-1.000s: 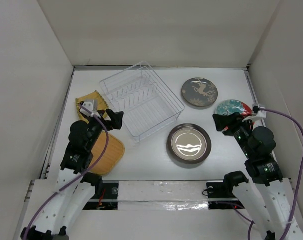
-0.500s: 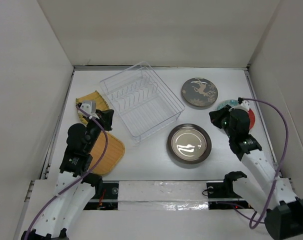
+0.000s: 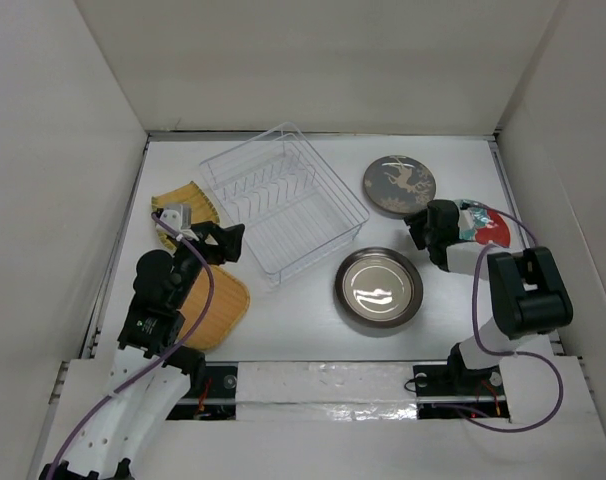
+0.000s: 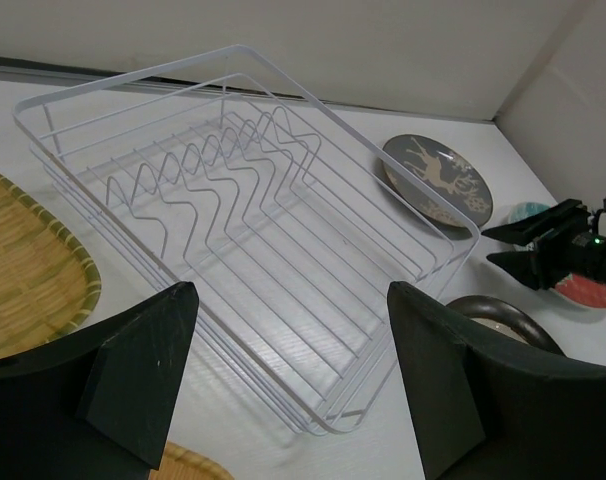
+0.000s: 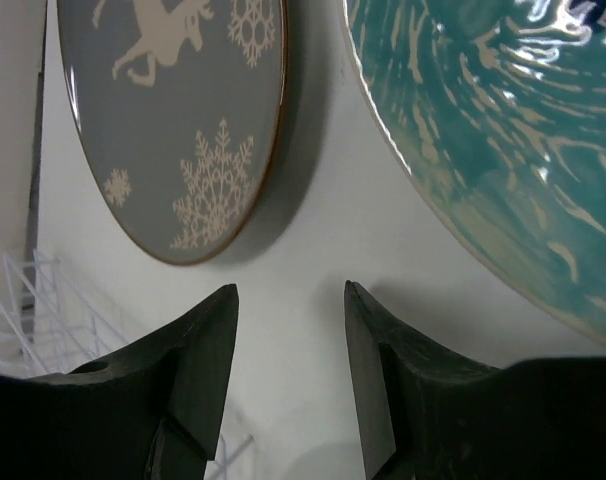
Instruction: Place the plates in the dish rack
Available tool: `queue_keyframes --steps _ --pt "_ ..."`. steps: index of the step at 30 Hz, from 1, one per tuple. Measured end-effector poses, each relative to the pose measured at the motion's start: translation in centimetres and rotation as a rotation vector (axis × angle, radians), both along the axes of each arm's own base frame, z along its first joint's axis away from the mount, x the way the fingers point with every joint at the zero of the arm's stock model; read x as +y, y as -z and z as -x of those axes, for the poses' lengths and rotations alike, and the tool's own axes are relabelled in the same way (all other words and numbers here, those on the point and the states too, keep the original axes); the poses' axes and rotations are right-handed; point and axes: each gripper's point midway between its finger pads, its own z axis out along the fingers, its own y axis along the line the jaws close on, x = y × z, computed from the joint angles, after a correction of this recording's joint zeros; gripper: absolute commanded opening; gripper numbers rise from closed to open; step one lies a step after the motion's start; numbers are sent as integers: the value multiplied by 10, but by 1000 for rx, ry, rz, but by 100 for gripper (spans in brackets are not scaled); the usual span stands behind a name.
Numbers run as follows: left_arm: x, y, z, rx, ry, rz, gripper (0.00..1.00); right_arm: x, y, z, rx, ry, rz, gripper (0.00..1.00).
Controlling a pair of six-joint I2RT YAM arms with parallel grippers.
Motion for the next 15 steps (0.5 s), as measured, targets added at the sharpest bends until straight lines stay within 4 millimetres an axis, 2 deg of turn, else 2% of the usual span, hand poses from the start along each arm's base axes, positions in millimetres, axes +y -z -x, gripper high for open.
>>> queue_keyframes --steps 6,11,15 --pt "-4 -1 4 -5 15 0 75 -11 15 -39 -5 121 -100 53" --pt "-5 -1 4 -6 20 -5 75 -16 11 -69 -33 181 -163 50" --pt "-4 -1 4 -7 18 -10 75 -18 10 -80 -18 207 -187 47"
